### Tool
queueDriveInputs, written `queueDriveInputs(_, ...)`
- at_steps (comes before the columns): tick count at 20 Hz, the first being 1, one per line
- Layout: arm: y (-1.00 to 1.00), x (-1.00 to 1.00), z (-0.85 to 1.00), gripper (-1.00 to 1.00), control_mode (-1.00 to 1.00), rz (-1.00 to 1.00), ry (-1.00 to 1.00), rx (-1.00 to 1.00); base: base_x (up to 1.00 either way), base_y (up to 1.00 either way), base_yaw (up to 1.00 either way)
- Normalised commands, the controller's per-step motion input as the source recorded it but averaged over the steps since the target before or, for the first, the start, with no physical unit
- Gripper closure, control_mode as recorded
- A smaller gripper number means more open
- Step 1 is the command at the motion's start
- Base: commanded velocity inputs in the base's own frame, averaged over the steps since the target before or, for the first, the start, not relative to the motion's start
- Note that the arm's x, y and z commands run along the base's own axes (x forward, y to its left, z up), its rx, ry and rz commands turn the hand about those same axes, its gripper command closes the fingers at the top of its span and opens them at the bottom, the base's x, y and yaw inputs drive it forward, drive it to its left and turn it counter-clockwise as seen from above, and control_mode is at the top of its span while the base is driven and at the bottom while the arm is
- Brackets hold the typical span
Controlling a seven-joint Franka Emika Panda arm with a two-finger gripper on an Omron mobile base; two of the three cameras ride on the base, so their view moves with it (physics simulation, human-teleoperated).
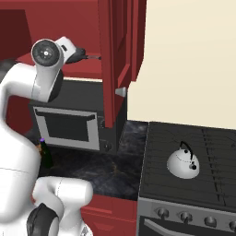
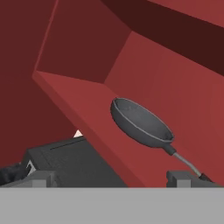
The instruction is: Pick the pan from the cabinet and place it on the stove. Then turn on the stove burner for the pan.
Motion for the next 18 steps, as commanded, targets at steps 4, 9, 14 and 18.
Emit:
queueDriveInputs(4, -0.33, 0.18, 0.0, -1.0, -1.0, 0.01, 0.0, 0.0, 0.0, 0.0, 0.0)
queueDriveInputs(9, -0.11, 0.39, 0.0, -1.0, -1.0, 0.0, 0.02, 0.0, 0.0, 0.0, 0.0)
queueDriveInputs(14, -0.11, 0.39, 0.0, -1.0, -1.0, -0.01, 0.01, -0.01, 0.0, 0.0, 0.0)
queueDriveInputs(18, -0.09, 0.43, 0.0, -1.0, -1.0, -0.06, 0.01, -0.03, 0.0, 0.0, 0.0)
